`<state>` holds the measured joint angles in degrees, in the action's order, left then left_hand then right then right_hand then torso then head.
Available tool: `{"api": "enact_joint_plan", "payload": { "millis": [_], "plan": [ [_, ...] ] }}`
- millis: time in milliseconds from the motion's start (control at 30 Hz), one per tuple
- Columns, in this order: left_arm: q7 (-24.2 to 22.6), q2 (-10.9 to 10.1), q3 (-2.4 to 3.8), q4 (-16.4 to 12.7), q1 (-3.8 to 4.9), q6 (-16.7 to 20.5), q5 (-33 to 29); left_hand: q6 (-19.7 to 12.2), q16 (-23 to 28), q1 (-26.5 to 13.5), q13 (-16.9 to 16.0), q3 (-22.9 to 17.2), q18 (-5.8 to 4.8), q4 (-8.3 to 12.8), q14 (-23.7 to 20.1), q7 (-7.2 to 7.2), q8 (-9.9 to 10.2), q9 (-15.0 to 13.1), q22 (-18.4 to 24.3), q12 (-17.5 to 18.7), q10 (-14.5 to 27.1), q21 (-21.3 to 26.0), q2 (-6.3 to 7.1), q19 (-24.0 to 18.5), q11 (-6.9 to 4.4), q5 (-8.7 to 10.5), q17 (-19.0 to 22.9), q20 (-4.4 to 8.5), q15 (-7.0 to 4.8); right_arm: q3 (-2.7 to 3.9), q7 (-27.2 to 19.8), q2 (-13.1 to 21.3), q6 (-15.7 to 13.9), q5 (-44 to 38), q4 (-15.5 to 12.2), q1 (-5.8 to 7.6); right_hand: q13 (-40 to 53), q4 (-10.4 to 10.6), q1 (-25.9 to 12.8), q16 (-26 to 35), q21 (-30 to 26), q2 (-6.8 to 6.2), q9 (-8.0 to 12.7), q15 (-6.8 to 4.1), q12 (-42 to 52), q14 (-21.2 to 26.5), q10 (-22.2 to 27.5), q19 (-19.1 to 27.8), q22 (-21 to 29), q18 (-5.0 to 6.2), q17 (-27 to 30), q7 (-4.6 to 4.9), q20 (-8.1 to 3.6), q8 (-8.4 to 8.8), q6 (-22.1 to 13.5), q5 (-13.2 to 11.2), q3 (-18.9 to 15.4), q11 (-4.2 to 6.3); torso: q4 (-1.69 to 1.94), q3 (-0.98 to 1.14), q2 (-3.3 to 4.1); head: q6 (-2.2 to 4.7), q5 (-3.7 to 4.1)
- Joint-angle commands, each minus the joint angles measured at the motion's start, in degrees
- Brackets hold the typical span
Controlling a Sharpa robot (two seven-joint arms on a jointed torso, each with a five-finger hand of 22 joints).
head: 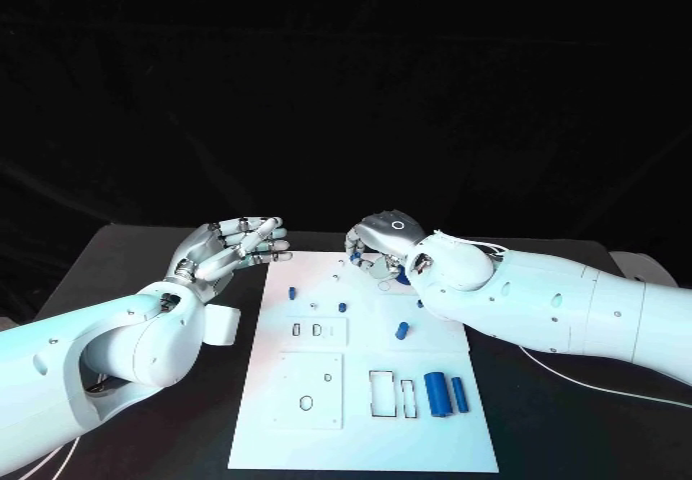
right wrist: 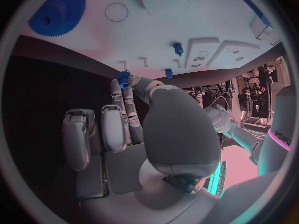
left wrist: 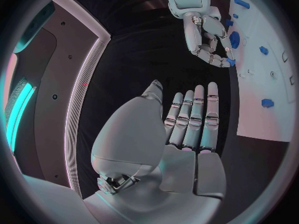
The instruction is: Assemble the parts on the task board
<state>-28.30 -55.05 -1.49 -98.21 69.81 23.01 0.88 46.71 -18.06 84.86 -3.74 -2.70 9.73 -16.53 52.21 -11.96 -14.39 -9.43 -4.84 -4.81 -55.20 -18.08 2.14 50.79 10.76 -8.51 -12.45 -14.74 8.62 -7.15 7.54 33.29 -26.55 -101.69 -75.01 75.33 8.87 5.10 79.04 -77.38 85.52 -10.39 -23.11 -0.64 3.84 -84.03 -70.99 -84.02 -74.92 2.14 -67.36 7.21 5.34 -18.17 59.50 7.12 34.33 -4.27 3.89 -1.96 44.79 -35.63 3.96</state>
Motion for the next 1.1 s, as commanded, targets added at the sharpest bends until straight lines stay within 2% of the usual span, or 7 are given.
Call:
{"api": "enact_joint_plan", "payload": {
  "millis": [33,100,300,400,533,800,1100],
  "plan": [
    [-0.3,0.1,0.06,-0.2,0.11,-1.2,0.2,0.0,0.3,-0.5,0.0,0.2,0.82,-0.1,0.5,-2.20,0.2,0.1,0.1,0.2,0.0,0.1,-0.07,0.3,0.53,0.18,-0.1,0.02,0.09,-0.01,-1.2,-1.0,-1.9,0.7,1.5,-0.33,0.1,-0.5,0.2,-0.2,0.3,0.79,0.0,-0.12,0.0,-2.0,-1.1,-1.9,-7.9,-0.52,0.0,0.04,-0.18,-0.22,-0.3,0.2,0.3,0.68,-0.06,0.00,0.07,-0.34,-0.33],
    [-0.3,0.2,0.06,-0.3,0.14,-1.2,0.1,0.0,0.3,-0.5,0.0,0.2,0.82,-0.1,0.5,-2.20,0.2,0.1,0.1,0.2,0.0,0.1,-0.07,0.3,0.53,0.18,-0.1,0.02,0.09,-0.01,-1.3,-1.5,-1.9,0.8,2.1,-0.49,0.1,-0.5,0.0,-0.2,0.3,0.77,-0.1,-0.11,0.0,-2.0,-1.1,-1.9,-7.9,-0.52,0.0,0.08,-0.14,-0.22,-0.4,0.2,0.4,0.63,-0.10,0.02,0.14,-0.46,-0.38],
    [-0.3,0.2,0.06,-0.4,0.28,-1.1,0.1,0.0,0.3,-0.7,0.0,0.3,0.82,-0.1,0.5,-2.20,0.2,0.1,0.1,0.3,0.0,0.1,-0.08,0.4,0.53,0.19,-0.1,0.02,0.09,-0.03,-1.4,-2.9,-1.7,1.1,4.0,-0.93,0.1,-0.5,-0.1,-0.3,0.3,0.76,-0.2,-0.08,0.0,-2.0,-1.1,-1.9,-7.9,-0.52,0.0,0.10,-0.13,-0.21,-0.4,0.2,0.4,0.62,0.11,-0.11,0.26,-0.88,-0.49],
    [-0.2,0.3,0.06,-0.4,0.35,-1.2,0.1,0.0,0.3,-0.7,0.0,0.3,0.82,-0.1,0.5,-2.20,0.2,0.1,0.1,0.3,0.0,0.1,-0.08,0.4,0.53,0.19,-0.1,0.02,0.09,-0.03,-1.4,-3.4,-1.6,1.2,4.8,-1.09,0.1,-0.5,-0.1,-0.3,0.3,0.75,-0.2,-0.06,-0.1,-2.0,-1.0,-1.9,-8.0,-0.53,0.0,0.11,-0.12,-0.20,-0.5,0.2,0.4,0.60,0.07,-0.08,0.32,-1.00,-0.58],
    [0.0,0.4,0.06,-0.3,0.40,-1.2,0.1,0.0,0.3,-0.7,0.0,0.3,0.82,-0.1,0.5,-2.20,0.2,0.1,0.1,0.3,-0.1,0.2,-0.10,0.4,0.53,0.19,-0.1,0.02,0.09,-0.05,-1.6,-4.0,-1.4,1.3,5.4,-1.27,0.0,-0.5,-0.2,-0.3,0.4,0.74,-0.3,-0.05,-0.1,-2.0,-1.0,-1.9,-8.0,-0.53,0.0,0.13,-0.11,-0.19,-0.6,0.1,0.4,0.58,0.15,-0.11,0.31,-0.90,-0.58],
    [0.4,0.8,0.07,0.1,0.43,-1.3,0.1,0.0,0.3,-0.7,0.0,0.3,0.82,-0.1,0.5,-2.20,0.2,0.1,0.1,0.3,-0.1,0.2,-0.10,0.4,0.53,0.19,-0.1,0.02,0.09,-0.08,-1.7,-4.9,-1.1,1.3,6.0,-1.55,0.0,-0.6,-0.3,-0.3,0.4,0.70,-0.4,0.00,-0.1,-2.0,-0.8,-1.9,-8.1,-0.55,0.0,0.18,-0.07,-0.15,-0.7,0.0,0.5,0.53,0.01,-0.10,0.31,-0.72,-0.85],
    [0.5,1.1,0.07,0.3,0.44,-1.5,0.1,0.0,0.3,-0.7,0.0,0.3,0.82,-0.1,0.5,-2.20,0.2,0.1,0.1,0.3,-0.1,0.2,-0.10,0.4,0.53,0.19,-0.1,0.02,0.09,-0.08,-1.8,-6.2,-0.8,1.3,7.6,-1.72,0.0,-0.6,-0.4,-0.3,0.4,0.70,-0.4,0.02,-0.1,-2.0,-0.8,-1.9,-8.1,-0.56,0.0,0.20,-0.06,-0.14,-0.8,0.0,0.5,0.51,0.08,-0.09,0.35,-0.89,-0.85]
  ]
}}
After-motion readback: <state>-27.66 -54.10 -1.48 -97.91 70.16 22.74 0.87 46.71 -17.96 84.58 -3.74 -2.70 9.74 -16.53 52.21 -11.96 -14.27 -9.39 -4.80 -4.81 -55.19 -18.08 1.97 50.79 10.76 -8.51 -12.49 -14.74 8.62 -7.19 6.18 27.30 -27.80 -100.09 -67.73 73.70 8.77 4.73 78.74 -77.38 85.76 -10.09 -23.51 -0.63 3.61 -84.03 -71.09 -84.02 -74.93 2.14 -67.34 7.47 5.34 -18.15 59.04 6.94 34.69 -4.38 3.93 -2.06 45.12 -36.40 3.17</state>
